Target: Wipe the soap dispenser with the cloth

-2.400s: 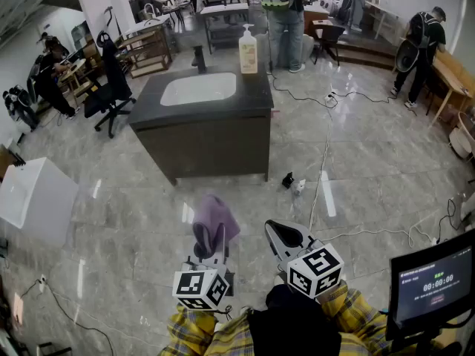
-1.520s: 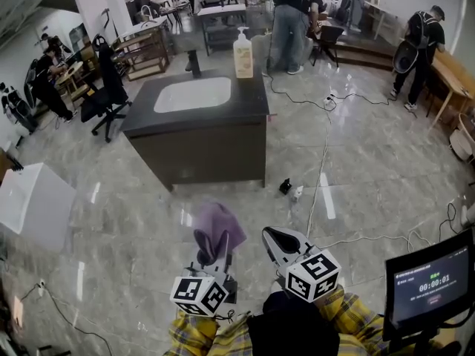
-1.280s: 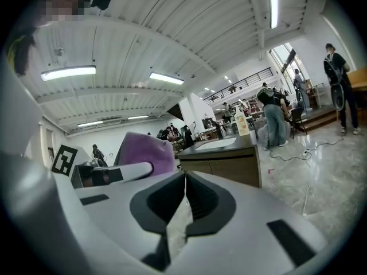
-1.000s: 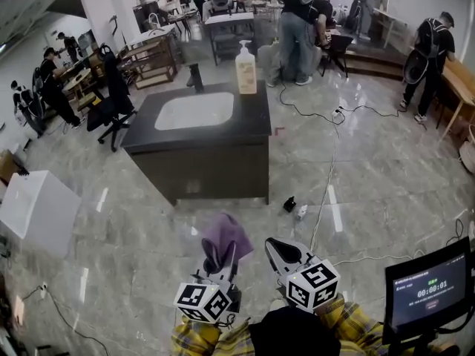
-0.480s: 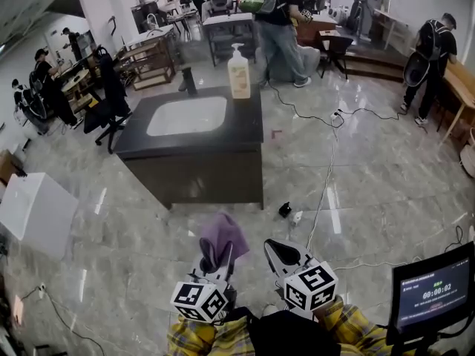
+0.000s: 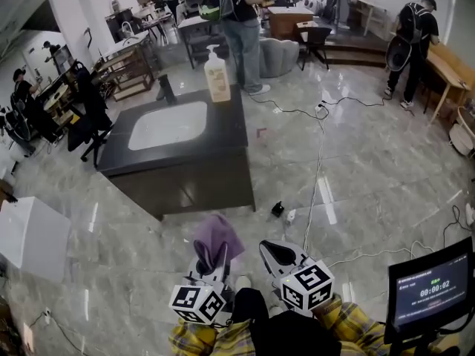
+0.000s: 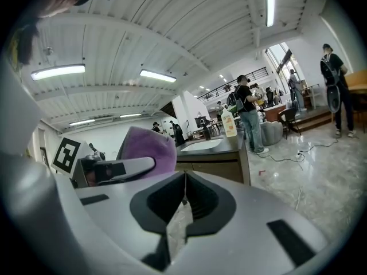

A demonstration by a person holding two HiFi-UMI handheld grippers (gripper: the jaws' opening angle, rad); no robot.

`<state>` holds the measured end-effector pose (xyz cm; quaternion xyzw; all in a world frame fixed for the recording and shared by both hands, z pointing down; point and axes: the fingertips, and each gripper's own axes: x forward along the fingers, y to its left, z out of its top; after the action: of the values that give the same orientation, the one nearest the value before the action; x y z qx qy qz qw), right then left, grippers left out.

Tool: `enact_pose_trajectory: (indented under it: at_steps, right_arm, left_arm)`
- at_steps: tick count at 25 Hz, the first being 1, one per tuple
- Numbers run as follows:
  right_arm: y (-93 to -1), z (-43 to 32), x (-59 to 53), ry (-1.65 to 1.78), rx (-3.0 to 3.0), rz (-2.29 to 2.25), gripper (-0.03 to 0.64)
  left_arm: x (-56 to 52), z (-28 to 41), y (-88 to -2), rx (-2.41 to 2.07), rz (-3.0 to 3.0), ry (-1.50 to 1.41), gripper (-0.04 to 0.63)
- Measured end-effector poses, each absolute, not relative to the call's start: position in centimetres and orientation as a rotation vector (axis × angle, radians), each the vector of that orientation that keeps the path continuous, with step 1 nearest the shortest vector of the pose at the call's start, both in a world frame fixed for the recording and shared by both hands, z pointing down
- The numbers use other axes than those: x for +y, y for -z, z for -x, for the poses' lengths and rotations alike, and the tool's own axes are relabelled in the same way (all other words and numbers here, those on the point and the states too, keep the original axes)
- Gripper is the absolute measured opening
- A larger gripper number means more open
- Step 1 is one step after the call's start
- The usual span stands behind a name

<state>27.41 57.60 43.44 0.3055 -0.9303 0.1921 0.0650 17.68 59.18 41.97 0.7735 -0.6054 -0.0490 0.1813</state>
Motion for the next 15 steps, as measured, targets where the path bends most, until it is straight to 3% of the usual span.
enact_pose_trajectory:
  at_steps: [15]
  right_arm:
    - [-43.4,-20.6,48.4,-0.578,-2.75,-1.02,0.006]
  left_arm:
    - [49.8,-9.8,-41.6,-1.642,-2.215,0.167,0.072]
